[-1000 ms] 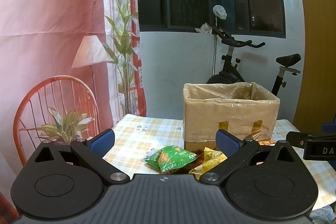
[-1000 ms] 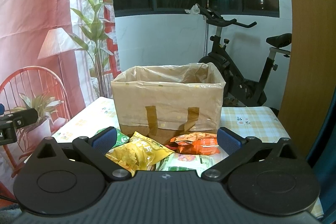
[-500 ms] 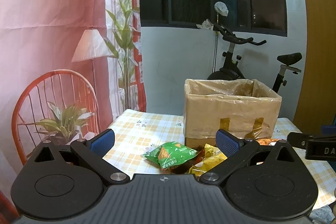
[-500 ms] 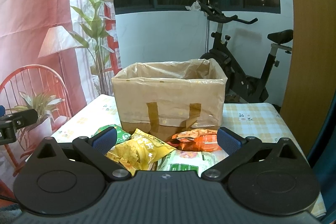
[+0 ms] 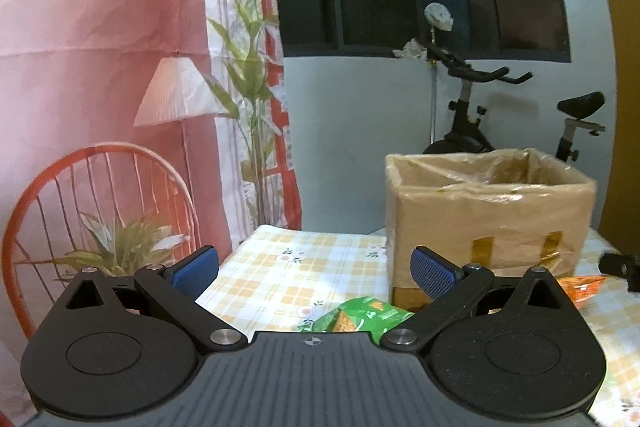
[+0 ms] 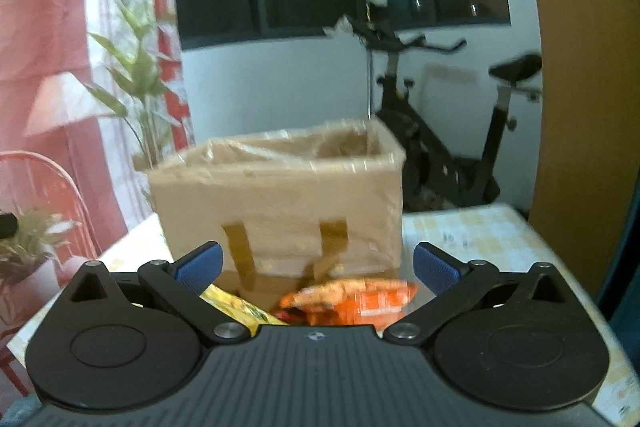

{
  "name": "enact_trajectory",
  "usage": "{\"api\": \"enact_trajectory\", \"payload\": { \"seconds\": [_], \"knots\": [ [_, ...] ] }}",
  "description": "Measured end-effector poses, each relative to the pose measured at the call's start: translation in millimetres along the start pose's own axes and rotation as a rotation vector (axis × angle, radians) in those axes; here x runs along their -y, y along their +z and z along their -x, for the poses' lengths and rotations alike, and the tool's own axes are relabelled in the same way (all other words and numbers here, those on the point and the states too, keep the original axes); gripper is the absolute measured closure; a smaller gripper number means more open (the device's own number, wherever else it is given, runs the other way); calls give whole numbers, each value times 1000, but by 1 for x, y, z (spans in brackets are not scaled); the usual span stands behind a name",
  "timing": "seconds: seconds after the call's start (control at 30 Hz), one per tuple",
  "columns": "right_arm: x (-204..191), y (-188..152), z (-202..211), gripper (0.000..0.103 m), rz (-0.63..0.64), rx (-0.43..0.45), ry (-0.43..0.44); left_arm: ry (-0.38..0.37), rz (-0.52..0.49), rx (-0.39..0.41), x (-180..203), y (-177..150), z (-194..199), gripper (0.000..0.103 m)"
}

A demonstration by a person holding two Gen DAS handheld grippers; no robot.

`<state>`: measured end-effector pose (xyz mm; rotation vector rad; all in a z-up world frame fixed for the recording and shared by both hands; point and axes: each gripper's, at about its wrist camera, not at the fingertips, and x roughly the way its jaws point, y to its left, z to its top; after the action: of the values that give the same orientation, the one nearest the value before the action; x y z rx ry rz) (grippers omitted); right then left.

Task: Organize snacks
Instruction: 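Reach both tools toward the snack pile in front of the paper bag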

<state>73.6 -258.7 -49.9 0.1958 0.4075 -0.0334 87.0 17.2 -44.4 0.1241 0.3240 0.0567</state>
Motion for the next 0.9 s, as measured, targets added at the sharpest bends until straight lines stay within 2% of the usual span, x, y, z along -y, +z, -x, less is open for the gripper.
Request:
{"api": "enact_trajectory", "payload": {
  "seconds": [0.2, 0.4, 0.53, 0.67, 0.8, 0.9],
  "knots": [
    [7, -28, -34, 0, 9, -88, -9, 26, 48, -95, 0, -22, -40, 1],
    [8, -48, -42, 0, 61, -108, 0, 29, 37, -142, -1, -44, -49, 1],
    [9, -57, -39, 0, 131, -107, -3, 9, 35, -174, 2, -56, -48, 1],
    [14, -73, -37, 0, 189, -171, -17, -67, 69, -211, 2, -67, -50, 1],
    [22, -82, -43, 0, 139, -214, -7, -58, 59, -217, 4, -70, -52, 5],
    [22, -76, -45, 0, 107, -180, 11, -50, 55, -221, 5, -72, -53, 5]
  ]
}}
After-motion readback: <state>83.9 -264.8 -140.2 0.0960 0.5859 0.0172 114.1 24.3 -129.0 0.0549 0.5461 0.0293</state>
